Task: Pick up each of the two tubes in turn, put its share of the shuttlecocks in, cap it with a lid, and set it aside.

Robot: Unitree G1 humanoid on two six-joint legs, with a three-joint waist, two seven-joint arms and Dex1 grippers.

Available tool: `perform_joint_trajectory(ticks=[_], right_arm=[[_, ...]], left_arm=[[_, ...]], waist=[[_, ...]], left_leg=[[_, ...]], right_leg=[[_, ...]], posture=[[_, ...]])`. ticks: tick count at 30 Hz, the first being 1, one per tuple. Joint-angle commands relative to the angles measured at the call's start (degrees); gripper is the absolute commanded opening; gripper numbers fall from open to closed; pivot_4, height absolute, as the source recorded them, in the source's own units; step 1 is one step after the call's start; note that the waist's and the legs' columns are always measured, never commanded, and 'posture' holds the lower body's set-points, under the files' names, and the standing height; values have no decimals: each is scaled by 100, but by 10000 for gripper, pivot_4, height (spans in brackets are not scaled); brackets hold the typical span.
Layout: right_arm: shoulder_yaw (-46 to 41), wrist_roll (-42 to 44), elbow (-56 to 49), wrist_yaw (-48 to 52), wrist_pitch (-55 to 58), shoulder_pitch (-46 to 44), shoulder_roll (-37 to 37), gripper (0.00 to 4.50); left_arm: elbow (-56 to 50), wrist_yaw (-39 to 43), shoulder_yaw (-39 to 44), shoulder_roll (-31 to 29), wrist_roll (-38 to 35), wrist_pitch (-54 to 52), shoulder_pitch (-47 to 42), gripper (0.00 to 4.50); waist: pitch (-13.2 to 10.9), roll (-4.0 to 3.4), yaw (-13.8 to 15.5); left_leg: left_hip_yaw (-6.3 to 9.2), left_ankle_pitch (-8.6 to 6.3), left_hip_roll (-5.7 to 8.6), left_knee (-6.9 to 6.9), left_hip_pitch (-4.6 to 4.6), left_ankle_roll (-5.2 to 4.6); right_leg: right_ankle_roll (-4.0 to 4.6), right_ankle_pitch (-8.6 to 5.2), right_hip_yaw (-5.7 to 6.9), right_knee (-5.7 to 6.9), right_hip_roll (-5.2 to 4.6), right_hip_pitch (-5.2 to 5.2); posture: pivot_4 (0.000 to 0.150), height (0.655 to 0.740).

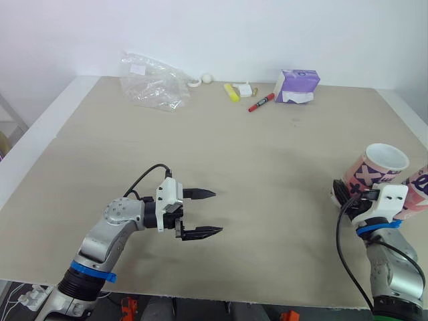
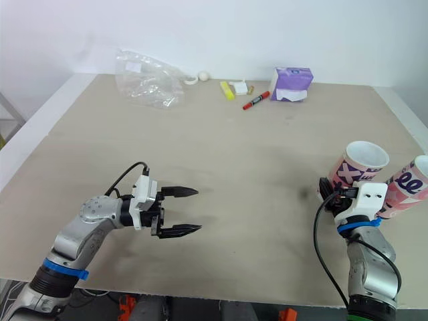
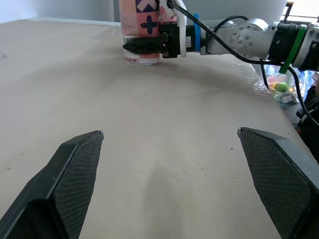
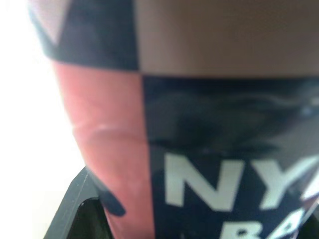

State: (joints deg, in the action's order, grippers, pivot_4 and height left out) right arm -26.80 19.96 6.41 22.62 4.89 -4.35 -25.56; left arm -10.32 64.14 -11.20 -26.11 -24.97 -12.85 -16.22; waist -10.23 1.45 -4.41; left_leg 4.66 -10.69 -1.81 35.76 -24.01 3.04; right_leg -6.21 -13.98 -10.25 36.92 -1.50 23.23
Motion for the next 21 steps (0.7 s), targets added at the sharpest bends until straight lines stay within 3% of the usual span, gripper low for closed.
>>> perform_joint_trajectory(ticks=[1, 3, 10, 21], right_arm=[[7, 18, -60, 73, -17, 108, -64, 36342], [0, 16, -124, 71, -23, 174, -52, 44726], [-118, 218, -689, -6, 63, 651, 80, 44726], [-512, 681, -2300, 157, 260, 2532, 271, 44726]], left_arm=[[-152, -2, 55, -17, -4, 111, -65, 45000], [-141, 4, 47, -23, 16, 130, -61, 45000], [-66, 30, 44, -38, 41, 146, -107, 45000], [331, -15, 80, -101, 263, 277, -189, 45000]], waist=[[0, 0, 0], [0, -1, 0], [1, -6, 1], [6, -16, 5]], left_leg=[[0, 0, 0, 0, 0, 0], [0, 0, 0, -2, 0, 0], [1, 0, 1, -5, 0, 0], [2, 0, 1, -4, 1, 0]], right_leg=[[0, 0, 0, 0, 0, 0], [0, -1, 0, 0, 0, 0], [1, -3, -1, 0, 0, 2], [1, -6, -1, 0, -1, 2]], posture=[[1500, 7400], [1500, 7400], [1500, 7400], [1500, 7400]])
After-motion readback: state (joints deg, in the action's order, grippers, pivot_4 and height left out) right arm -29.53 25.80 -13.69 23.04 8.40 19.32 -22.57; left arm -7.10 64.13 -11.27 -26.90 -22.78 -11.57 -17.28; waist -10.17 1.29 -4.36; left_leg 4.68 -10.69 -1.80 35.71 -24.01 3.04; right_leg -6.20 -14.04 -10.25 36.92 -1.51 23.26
